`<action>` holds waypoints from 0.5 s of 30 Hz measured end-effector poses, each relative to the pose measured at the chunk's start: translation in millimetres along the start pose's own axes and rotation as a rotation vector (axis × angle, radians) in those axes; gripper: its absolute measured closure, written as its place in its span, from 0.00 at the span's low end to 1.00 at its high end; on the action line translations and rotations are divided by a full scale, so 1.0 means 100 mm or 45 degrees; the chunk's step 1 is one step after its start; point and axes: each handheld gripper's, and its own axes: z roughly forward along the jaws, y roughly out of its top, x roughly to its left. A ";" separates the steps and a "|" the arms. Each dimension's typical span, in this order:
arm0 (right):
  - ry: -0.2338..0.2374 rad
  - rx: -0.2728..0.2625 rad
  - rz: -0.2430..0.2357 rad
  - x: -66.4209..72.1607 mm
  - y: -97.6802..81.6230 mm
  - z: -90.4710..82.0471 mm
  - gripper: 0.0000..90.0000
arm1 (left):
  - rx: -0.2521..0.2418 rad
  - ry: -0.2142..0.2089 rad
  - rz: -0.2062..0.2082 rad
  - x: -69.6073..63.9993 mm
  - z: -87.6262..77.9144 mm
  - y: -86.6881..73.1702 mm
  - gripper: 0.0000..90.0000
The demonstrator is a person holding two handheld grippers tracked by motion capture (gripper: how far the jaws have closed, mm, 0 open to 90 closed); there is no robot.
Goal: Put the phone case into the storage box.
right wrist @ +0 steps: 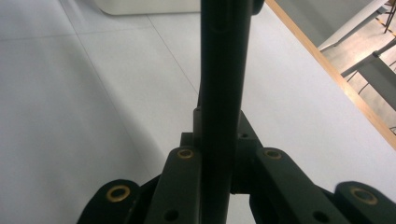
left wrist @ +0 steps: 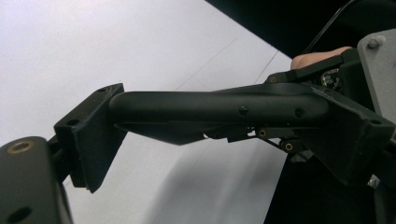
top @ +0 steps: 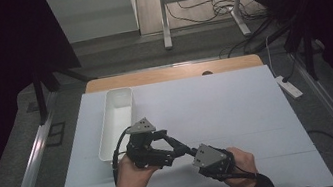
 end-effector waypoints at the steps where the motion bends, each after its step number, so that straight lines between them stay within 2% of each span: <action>1: 0.006 -0.004 -0.001 -0.01 0.00 -0.01 0.95 | -0.004 0.018 0.008 -0.01 0.00 0.00 0.13; 2: 0.031 0.002 0.002 -0.01 0.00 -0.01 0.95 | 0.005 0.034 0.014 -0.01 0.01 0.00 0.10; 4: 0.039 0.011 0.010 -0.01 0.00 0.00 0.95 | 0.003 0.043 0.026 0.00 0.02 -0.01 0.05; 8: 0.078 0.029 0.048 -0.03 -0.01 0.01 0.95 | 0.009 0.066 0.062 0.03 0.02 -0.03 0.02; 10: 0.120 0.042 0.077 -0.05 -0.02 0.02 0.95 | 0.014 0.079 0.082 0.03 0.01 -0.03 0.01; 12: 0.136 0.045 0.080 -0.06 -0.03 0.02 0.95 | 0.012 0.083 0.088 0.03 0.01 -0.04 0.00; 15: 0.202 0.062 0.126 -0.09 -0.04 0.03 0.95 | 0.004 0.091 0.109 0.04 -0.01 -0.06 0.00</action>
